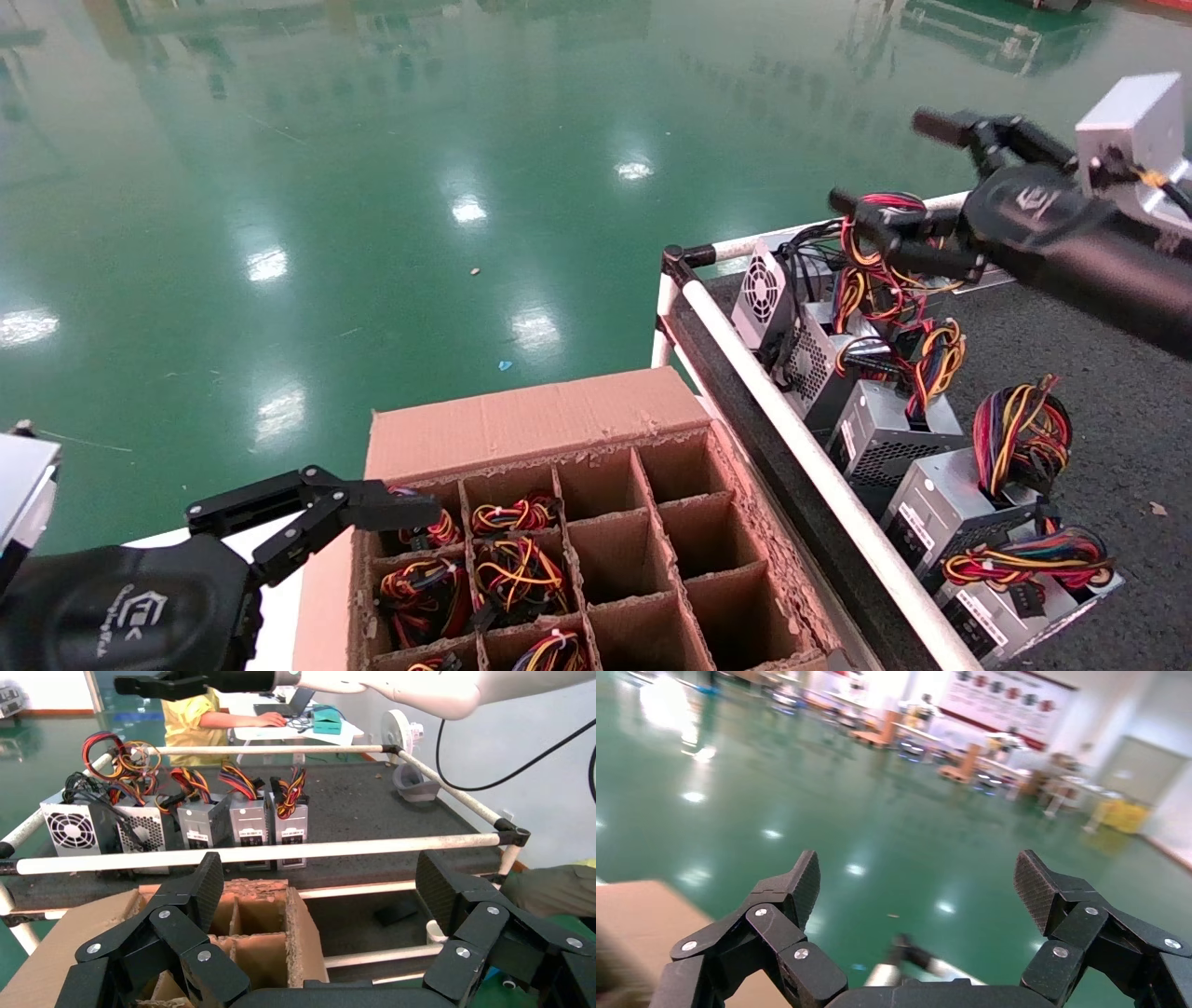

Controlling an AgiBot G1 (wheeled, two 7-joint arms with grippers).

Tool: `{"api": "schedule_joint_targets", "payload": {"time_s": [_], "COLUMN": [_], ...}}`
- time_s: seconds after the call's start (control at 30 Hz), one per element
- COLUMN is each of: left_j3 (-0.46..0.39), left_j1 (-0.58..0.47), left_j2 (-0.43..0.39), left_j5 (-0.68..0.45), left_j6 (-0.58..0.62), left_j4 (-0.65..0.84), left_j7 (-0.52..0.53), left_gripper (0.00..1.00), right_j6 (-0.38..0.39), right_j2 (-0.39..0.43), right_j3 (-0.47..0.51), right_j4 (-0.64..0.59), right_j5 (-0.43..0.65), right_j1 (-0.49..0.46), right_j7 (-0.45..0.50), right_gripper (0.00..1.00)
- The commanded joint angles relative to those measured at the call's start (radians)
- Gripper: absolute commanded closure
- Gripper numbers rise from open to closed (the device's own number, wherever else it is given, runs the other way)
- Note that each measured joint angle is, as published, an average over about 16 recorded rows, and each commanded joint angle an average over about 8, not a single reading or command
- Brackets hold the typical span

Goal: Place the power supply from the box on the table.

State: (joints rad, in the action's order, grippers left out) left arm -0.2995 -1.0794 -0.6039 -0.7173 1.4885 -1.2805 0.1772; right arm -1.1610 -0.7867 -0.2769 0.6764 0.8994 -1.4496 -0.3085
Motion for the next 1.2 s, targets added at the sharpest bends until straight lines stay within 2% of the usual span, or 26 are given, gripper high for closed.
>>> {"api": "schedule_joint_targets", "payload": {"time_s": [0.03,0.77,0.97,1.2], "left_j3": [0.000,-0.001,-0.001,-0.001], "left_j1": [0.000,0.000,0.000,0.000], "left_j2": [0.000,0.000,0.001,0.001], "left_j5": [0.000,0.001,0.001,0.001], "left_j6": [0.000,-0.001,-0.001,-0.001], "left_j4": [0.000,0.000,0.000,0.000], "left_j7": [0.000,-0.001,-0.001,-0.001], "left_gripper": [0.00,0.00,0.00,0.00], "right_j6": [-0.029,-0.329,-0.362,-0.351], "right_j2": [0.015,0.172,0.189,0.184], "right_j3": [0.000,-0.003,-0.003,-0.003], "right_j4": [0.052,0.599,0.658,0.637], "right_j5": [-0.014,-0.166,-0.183,-0.179], "right_j1": [0.032,0.369,0.405,0.393], "right_j7": [0.043,0.485,0.519,0.508], "right_gripper": [0.00,0.00,0.00,0.00]}}
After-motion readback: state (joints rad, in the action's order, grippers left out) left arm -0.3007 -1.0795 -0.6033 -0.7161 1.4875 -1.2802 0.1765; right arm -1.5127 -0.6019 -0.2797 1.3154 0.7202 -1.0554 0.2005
